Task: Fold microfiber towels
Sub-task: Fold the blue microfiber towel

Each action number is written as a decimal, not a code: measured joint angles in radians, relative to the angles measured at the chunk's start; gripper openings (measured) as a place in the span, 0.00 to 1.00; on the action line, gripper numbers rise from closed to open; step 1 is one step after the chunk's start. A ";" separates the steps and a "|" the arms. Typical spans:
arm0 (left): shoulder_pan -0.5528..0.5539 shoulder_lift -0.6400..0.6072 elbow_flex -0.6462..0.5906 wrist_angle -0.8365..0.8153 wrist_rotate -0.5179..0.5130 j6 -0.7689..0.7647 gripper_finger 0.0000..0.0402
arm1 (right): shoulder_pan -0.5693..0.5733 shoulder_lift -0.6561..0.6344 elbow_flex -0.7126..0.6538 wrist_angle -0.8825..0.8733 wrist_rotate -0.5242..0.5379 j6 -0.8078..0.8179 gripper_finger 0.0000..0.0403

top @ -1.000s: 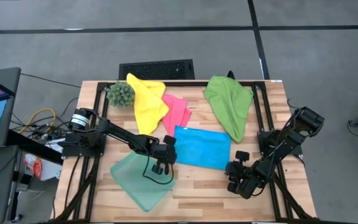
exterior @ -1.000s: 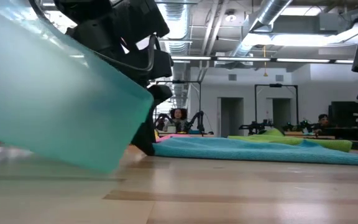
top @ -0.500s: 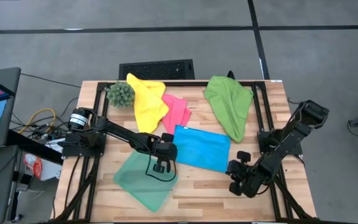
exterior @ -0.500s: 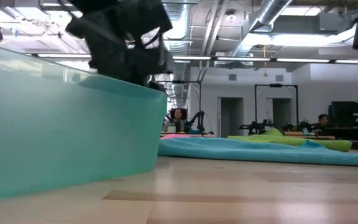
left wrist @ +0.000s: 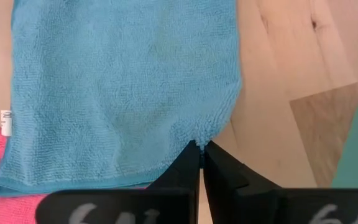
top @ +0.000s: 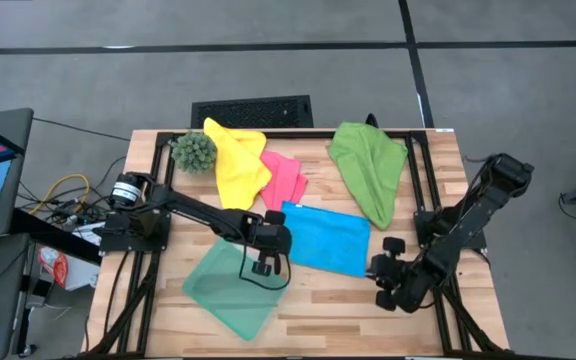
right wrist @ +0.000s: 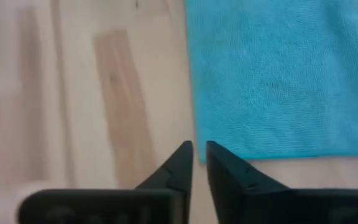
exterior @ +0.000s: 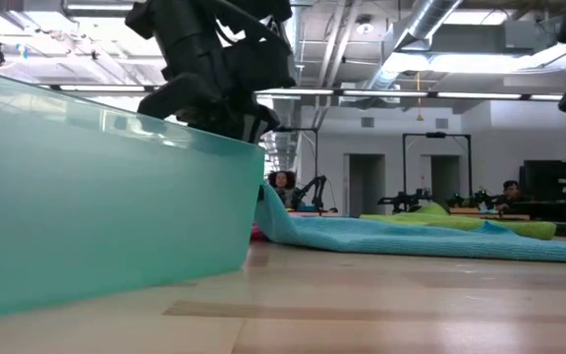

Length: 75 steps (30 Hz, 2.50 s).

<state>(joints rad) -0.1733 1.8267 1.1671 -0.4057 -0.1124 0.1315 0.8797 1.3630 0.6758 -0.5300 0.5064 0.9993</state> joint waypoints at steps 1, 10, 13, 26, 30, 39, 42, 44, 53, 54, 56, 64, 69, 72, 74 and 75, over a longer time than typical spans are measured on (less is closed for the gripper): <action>0.002 0.000 0.000 0.000 0.000 0.002 0.00 | -0.005 0.020 0.000 0.002 0.009 -0.017 0.24; 0.021 0.000 0.000 0.000 0.000 0.005 0.00 | -0.063 0.193 0.000 0.129 0.008 -0.109 0.47; 0.023 0.000 0.000 -0.001 0.000 0.005 0.00 | -0.064 0.224 0.000 0.134 -0.014 -0.090 0.48; 0.023 0.000 0.000 0.000 0.000 -0.017 0.00 | -0.057 0.257 0.003 0.149 -0.038 -0.056 0.25; 0.023 -0.001 0.000 0.000 0.020 -0.054 0.00 | -0.058 0.205 -0.002 0.133 -0.052 -0.056 0.09; 0.029 -0.001 0.000 0.011 0.064 -0.178 0.00 | -0.061 0.049 -0.001 0.037 -0.032 0.024 0.09; 0.045 -0.001 0.000 0.035 0.064 -0.222 0.00 | -0.064 0.008 -0.001 -0.059 -0.030 0.090 0.08; 0.059 -0.002 0.000 0.057 0.064 -0.247 0.00 | -0.064 -0.015 -0.001 -0.110 -0.029 0.128 0.07; 0.137 -0.006 0.000 0.089 0.047 -0.298 0.00 | -0.069 -0.105 0.000 -0.262 0.002 0.291 0.06; 0.144 -0.009 0.000 0.094 0.040 -0.301 0.00 | -0.074 -0.113 0.000 -0.286 0.004 0.316 0.06; 0.158 -0.011 0.001 0.122 0.014 -0.301 0.00 | -0.091 -0.123 0.000 -0.326 0.003 0.360 0.07; 0.218 -0.011 0.001 0.157 -0.009 -0.268 0.00 | -0.215 -0.133 0.000 -0.375 -0.007 0.358 0.06; 0.257 -0.011 0.001 0.158 -0.046 -0.247 0.00 | -0.314 -0.133 0.000 -0.420 -0.011 0.346 0.07; 0.278 -0.011 0.001 0.155 -0.030 -0.226 0.00 | -0.361 -0.133 0.000 -0.420 -0.032 0.293 0.08; 0.284 -0.011 0.001 0.152 -0.027 -0.222 0.00 | -0.386 -0.133 0.000 -0.413 -0.043 0.261 0.08; 0.286 -0.011 0.001 0.152 -0.025 -0.222 0.00 | -0.396 -0.133 0.000 -0.410 -0.049 0.249 0.08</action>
<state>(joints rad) 0.1127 1.8160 1.1683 -0.2541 -0.1375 -0.0905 0.4842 1.2297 0.6762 -0.9400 0.4571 1.2480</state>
